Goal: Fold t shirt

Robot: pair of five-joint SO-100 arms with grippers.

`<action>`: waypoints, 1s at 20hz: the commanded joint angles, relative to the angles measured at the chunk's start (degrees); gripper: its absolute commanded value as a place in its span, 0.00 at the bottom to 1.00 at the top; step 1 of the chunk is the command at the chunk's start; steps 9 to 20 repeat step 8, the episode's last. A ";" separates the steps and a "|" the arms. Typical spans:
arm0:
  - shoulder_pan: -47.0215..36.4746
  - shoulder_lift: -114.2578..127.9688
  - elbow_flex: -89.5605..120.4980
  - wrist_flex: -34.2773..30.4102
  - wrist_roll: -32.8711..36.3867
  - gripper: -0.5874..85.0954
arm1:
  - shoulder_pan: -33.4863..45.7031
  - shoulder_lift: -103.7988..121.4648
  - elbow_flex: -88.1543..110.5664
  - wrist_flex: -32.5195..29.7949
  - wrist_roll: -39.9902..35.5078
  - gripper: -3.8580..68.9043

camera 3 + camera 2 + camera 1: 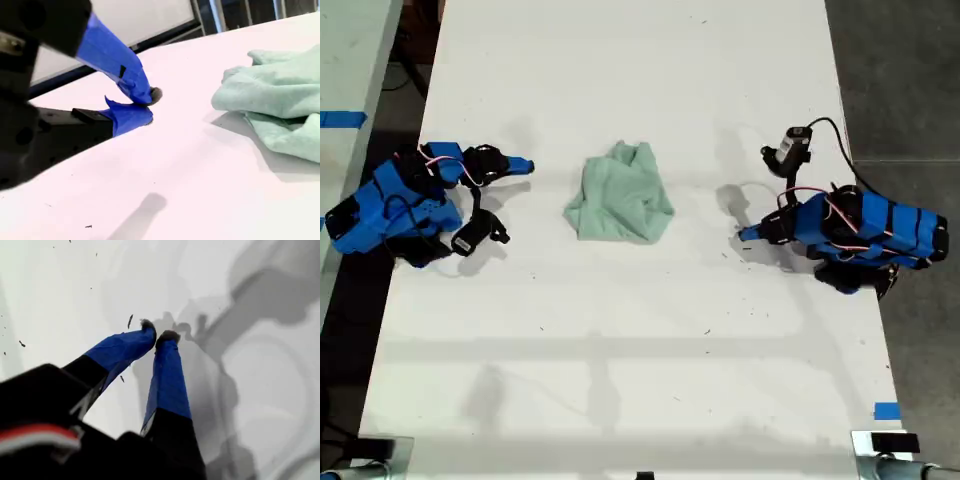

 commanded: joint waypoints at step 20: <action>-1.85 0.18 2.20 0.00 0.44 0.02 | -0.18 0.88 3.43 0.18 -0.88 0.10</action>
